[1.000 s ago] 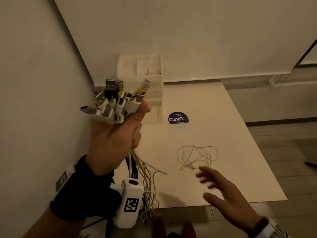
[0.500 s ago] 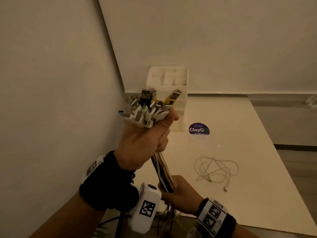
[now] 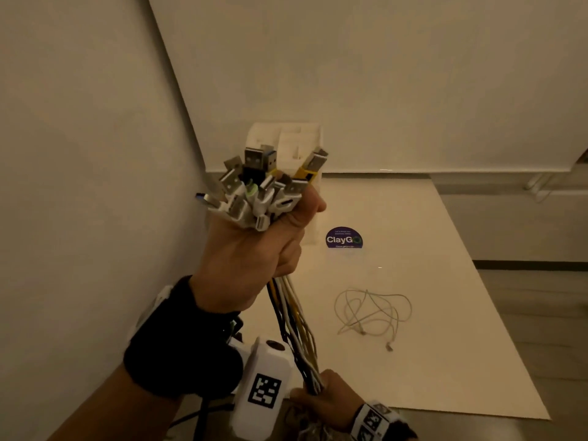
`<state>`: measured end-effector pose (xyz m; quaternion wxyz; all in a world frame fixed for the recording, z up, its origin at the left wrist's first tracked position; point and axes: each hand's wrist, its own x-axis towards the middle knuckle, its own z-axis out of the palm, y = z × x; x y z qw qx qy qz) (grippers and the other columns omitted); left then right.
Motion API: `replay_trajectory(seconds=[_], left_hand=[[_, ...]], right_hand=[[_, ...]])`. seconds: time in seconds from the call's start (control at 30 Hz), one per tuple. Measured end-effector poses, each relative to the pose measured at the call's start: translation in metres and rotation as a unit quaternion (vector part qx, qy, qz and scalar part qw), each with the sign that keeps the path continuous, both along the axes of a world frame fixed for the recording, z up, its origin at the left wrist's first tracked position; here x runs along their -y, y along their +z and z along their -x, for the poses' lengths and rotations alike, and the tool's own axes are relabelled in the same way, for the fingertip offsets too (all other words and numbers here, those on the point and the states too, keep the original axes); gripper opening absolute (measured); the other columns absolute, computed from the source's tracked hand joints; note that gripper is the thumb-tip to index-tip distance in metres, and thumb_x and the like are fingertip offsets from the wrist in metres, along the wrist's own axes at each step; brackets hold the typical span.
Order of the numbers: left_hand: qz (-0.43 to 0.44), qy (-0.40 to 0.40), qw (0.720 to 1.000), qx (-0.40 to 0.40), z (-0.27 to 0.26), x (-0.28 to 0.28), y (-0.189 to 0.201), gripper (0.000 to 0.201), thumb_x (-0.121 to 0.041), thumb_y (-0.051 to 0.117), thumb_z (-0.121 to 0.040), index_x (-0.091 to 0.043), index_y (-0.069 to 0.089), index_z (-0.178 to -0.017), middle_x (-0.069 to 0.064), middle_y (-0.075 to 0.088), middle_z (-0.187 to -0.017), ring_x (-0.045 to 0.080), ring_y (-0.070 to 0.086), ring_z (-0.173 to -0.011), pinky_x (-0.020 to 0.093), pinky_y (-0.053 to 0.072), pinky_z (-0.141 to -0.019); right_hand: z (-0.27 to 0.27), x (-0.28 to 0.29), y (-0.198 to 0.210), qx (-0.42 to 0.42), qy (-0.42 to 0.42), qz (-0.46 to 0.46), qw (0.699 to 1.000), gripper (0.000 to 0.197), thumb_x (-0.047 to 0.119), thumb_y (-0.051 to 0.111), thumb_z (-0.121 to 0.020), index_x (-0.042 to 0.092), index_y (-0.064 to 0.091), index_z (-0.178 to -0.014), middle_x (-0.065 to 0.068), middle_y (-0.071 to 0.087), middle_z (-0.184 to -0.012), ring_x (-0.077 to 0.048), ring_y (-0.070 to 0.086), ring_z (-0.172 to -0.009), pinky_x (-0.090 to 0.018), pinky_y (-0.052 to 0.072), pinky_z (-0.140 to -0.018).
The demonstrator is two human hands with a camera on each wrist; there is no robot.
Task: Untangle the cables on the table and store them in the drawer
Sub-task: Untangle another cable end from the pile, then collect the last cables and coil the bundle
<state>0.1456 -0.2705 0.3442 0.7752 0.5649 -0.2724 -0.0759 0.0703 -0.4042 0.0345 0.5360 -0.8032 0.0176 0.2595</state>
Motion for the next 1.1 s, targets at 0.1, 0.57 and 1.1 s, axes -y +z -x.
replay_trajectory(seconds=[0.1,0.57,1.1], left_hand=[[-0.024,0.016,1.000,0.012,-0.002,0.010,-0.001,0.030,-0.045,0.068,-0.079,-0.015,0.064,-0.081,-0.012,0.038,-0.046,0.009,0.023,-0.034,0.018,0.022,-0.040],[0.003,0.048,0.995,-0.083,-0.008,0.032,-0.032,0.039,-0.039,0.069,-0.073,-0.003,0.057,-0.083,-0.012,0.050,-0.044,0.001,0.026,-0.034,0.014,0.027,-0.037],[-0.008,0.067,0.982,-0.174,-0.040,0.049,-0.041,0.023,-0.036,0.063,-0.083,-0.013,0.066,-0.081,-0.001,0.026,-0.051,0.007,0.023,-0.036,0.013,0.019,-0.036]], right_hand=[[0.004,0.007,-0.007,-0.014,-0.039,0.030,0.999,0.065,0.062,0.065,-0.077,0.022,0.032,-0.036,0.004,0.031,-0.035,-0.005,0.031,-0.037,-0.025,0.023,-0.050],[-0.011,0.144,0.024,0.067,0.111,0.285,0.950,0.044,0.010,0.053,-0.086,0.028,0.052,-0.126,0.008,0.049,-0.127,-0.015,0.050,-0.116,-0.028,0.041,-0.099],[-0.030,0.173,-0.015,0.200,0.266,0.502,0.798,0.054,0.025,0.082,-0.051,0.024,0.058,-0.098,0.005,0.067,-0.086,-0.017,0.066,-0.080,-0.042,0.057,-0.082]])
